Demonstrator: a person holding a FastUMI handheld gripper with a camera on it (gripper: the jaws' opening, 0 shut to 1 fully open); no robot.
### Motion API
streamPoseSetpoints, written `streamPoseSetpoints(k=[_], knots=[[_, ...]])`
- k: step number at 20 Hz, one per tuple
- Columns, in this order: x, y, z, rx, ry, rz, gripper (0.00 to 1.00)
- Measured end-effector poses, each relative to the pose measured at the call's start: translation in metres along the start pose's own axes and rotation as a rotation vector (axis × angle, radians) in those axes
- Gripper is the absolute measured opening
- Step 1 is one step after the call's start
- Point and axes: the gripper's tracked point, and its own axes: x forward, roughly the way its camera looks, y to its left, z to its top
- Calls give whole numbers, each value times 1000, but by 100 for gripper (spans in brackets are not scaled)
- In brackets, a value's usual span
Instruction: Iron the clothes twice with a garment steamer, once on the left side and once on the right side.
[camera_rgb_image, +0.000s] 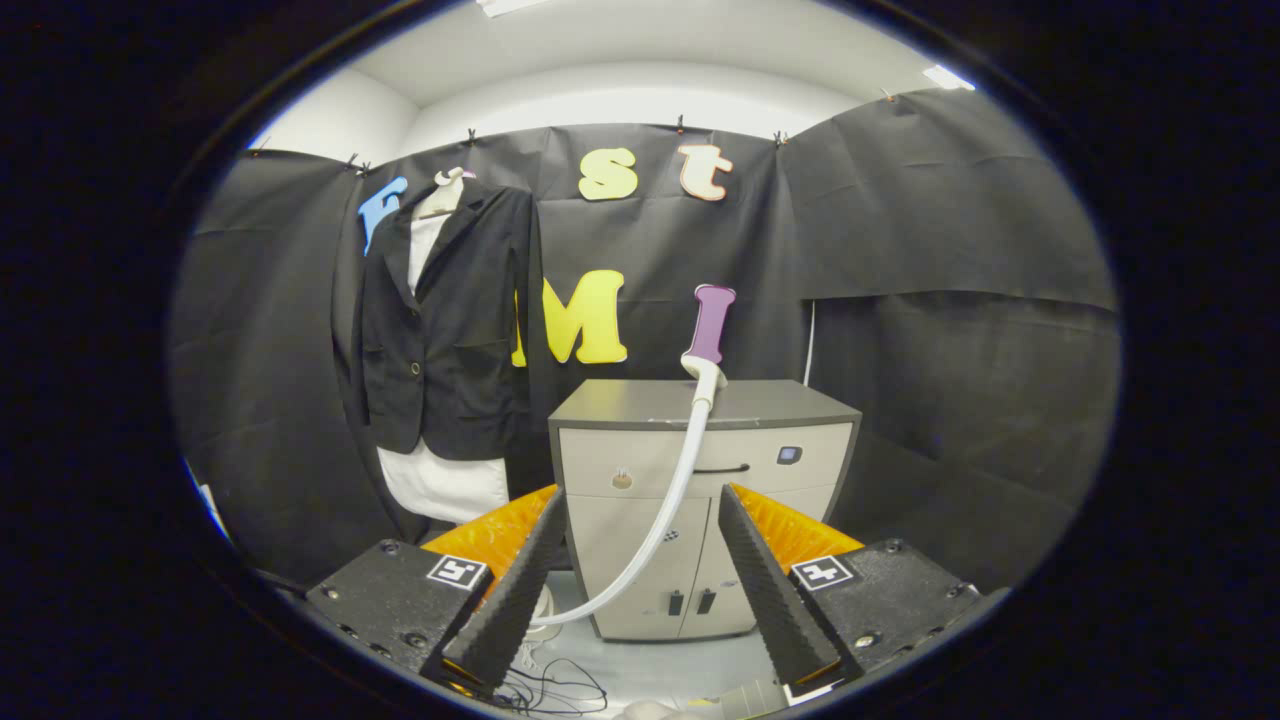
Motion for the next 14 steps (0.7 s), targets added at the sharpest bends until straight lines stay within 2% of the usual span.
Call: streamPoseSetpoints(k=[7, 14], knots=[[48, -11, 39, 10, -16, -1, 96], [158, -43, 126, -5, -94, 7, 96]])
